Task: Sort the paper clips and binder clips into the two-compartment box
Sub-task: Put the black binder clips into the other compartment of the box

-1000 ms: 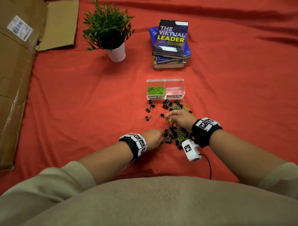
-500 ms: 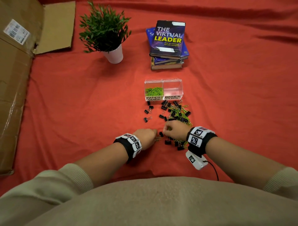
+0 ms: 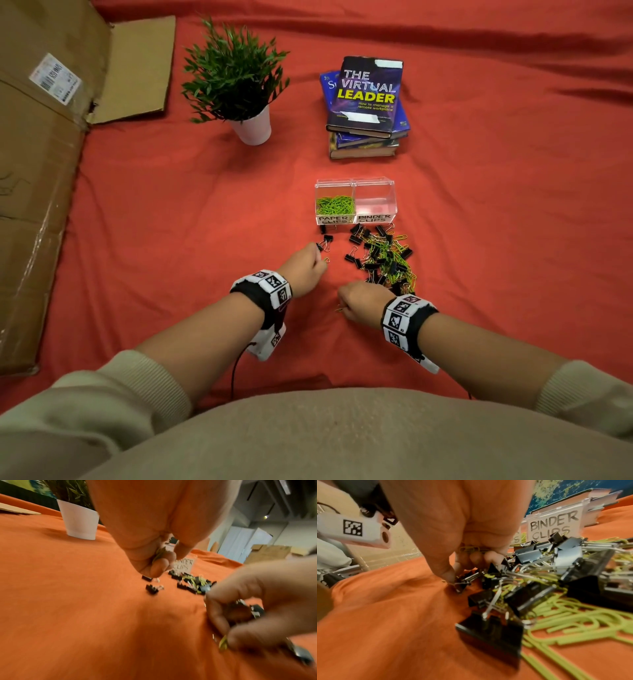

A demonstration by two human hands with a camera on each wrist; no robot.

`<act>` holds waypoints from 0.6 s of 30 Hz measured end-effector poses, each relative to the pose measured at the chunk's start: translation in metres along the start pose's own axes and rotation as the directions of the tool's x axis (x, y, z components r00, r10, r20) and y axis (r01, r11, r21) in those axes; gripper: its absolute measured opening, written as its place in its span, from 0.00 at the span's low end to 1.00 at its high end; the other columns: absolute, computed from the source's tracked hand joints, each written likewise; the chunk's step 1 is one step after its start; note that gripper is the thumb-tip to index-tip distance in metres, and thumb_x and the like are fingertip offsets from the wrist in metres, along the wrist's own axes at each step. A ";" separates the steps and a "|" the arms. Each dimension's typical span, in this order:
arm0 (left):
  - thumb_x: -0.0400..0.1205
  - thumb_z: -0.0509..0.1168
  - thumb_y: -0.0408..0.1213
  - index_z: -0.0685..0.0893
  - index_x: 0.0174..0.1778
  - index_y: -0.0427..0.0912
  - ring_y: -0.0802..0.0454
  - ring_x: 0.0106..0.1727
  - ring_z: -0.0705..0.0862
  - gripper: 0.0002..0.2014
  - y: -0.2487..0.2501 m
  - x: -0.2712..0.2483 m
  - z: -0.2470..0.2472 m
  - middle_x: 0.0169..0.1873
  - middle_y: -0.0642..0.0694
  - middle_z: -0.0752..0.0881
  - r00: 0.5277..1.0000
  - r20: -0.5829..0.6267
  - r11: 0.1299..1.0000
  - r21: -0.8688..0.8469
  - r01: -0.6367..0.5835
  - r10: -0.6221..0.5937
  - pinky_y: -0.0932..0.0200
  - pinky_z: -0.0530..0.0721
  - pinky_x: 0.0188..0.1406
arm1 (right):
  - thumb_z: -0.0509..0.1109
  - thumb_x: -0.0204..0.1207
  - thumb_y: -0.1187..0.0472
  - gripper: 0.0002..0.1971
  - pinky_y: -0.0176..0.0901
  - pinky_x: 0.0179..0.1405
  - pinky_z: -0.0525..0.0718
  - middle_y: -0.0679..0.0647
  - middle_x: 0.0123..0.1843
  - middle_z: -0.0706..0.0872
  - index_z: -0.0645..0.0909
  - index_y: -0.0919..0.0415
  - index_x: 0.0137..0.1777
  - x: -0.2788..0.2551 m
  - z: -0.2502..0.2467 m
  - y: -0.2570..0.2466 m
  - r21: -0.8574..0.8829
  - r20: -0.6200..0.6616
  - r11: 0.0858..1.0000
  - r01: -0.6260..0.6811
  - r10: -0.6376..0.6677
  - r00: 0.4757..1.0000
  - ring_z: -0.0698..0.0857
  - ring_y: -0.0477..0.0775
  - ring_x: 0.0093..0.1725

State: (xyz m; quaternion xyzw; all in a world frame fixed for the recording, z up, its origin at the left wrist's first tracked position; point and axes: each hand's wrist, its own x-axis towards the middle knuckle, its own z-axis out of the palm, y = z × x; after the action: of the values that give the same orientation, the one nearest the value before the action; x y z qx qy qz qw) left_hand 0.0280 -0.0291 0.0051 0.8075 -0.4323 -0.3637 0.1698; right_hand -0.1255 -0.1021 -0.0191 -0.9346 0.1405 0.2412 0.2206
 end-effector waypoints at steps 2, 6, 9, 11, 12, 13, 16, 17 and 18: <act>0.83 0.58 0.34 0.69 0.42 0.41 0.48 0.36 0.73 0.05 0.013 0.013 -0.012 0.30 0.50 0.73 0.999 -0.035 0.999 -0.040 -0.005 0.004 0.55 0.68 0.36 | 0.62 0.77 0.61 0.07 0.50 0.50 0.78 0.60 0.52 0.84 0.76 0.62 0.51 -0.002 -0.004 0.002 0.130 -0.005 0.992 0.000 0.001 1.000 0.82 0.62 0.53; 0.83 0.57 0.34 0.70 0.43 0.42 0.51 0.30 0.73 0.03 0.039 0.042 -0.039 0.31 0.49 0.76 0.996 -0.093 0.999 -0.045 -0.021 0.017 0.57 0.69 0.26 | 0.64 0.78 0.61 0.03 0.41 0.37 0.74 0.55 0.39 0.82 0.76 0.60 0.44 -0.007 -0.029 0.011 0.494 -0.086 0.867 -0.070 0.128 0.988 0.80 0.53 0.38; 0.81 0.58 0.31 0.71 0.45 0.41 0.47 0.35 0.74 0.02 0.054 0.068 -0.055 0.34 0.46 0.77 0.991 -0.114 0.998 0.032 -0.061 0.065 0.56 0.70 0.30 | 0.66 0.77 0.59 0.05 0.37 0.25 0.73 0.52 0.37 0.83 0.77 0.58 0.42 -0.008 -0.052 0.024 0.644 -0.068 0.746 -0.169 0.275 0.959 0.75 0.46 0.28; 0.81 0.58 0.30 0.74 0.47 0.38 0.46 0.41 0.76 0.02 0.058 0.085 -0.062 0.41 0.40 0.80 0.992 -0.097 0.988 0.136 -0.069 0.082 0.56 0.71 0.37 | 0.67 0.76 0.59 0.04 0.36 0.20 0.71 0.53 0.37 0.86 0.79 0.58 0.43 -0.007 -0.068 0.037 0.694 -0.038 0.686 -0.220 0.340 0.940 0.73 0.45 0.24; 0.81 0.58 0.29 0.75 0.50 0.36 0.44 0.43 0.77 0.04 0.059 0.092 -0.063 0.45 0.38 0.81 0.993 -0.077 0.980 0.189 -0.069 0.084 0.55 0.72 0.40 | 0.67 0.77 0.59 0.04 0.35 0.19 0.71 0.53 0.38 0.86 0.80 0.59 0.45 -0.006 -0.076 0.042 0.705 -0.025 0.670 -0.235 0.354 0.935 0.72 0.46 0.23; 0.81 0.58 0.29 0.76 0.53 0.33 0.42 0.46 0.79 0.07 0.059 0.098 -0.063 0.49 0.36 0.82 0.994 -0.052 0.968 0.239 -0.079 0.094 0.53 0.74 0.42 | 0.66 0.78 0.59 0.04 0.35 0.18 0.71 0.53 0.39 0.86 0.81 0.59 0.48 -0.003 -0.085 0.046 0.701 -0.019 0.670 -0.244 0.359 0.933 0.72 0.46 0.24; 0.81 0.57 0.26 0.76 0.60 0.32 0.38 0.56 0.81 0.13 0.059 0.109 -0.058 0.57 0.34 0.82 0.992 0.014 0.934 0.336 -0.123 0.126 0.49 0.78 0.54 | 0.63 0.81 0.60 0.09 0.32 0.20 0.71 0.52 0.40 0.84 0.83 0.63 0.52 0.008 -0.110 0.055 0.623 -0.079 0.744 -0.241 0.367 0.927 0.73 0.44 0.25; 0.81 0.57 0.25 0.76 0.63 0.32 0.38 0.59 0.80 0.15 0.060 0.110 -0.055 0.59 0.35 0.82 0.990 0.025 0.931 0.338 -0.138 0.138 0.49 0.77 0.59 | 0.63 0.81 0.60 0.10 0.31 0.21 0.71 0.53 0.41 0.84 0.83 0.65 0.52 0.013 -0.119 0.057 0.591 -0.114 0.770 -0.239 0.373 0.921 0.74 0.43 0.26; 0.80 0.57 0.25 0.77 0.64 0.33 0.38 0.61 0.79 0.16 0.059 0.111 -0.054 0.60 0.35 0.82 0.988 0.028 0.931 0.331 -0.152 0.151 0.49 0.76 0.63 | 0.63 0.81 0.60 0.11 0.32 0.23 0.72 0.55 0.41 0.85 0.84 0.67 0.51 0.019 -0.127 0.060 0.564 -0.141 0.790 -0.241 0.380 0.914 0.75 0.43 0.27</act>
State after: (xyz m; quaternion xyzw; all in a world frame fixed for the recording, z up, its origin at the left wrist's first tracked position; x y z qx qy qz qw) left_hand 0.0736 -0.1556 0.0276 0.7883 -0.5486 -0.2724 0.0582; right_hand -0.0819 -0.2172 0.0499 -0.8218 0.3813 0.1073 0.4096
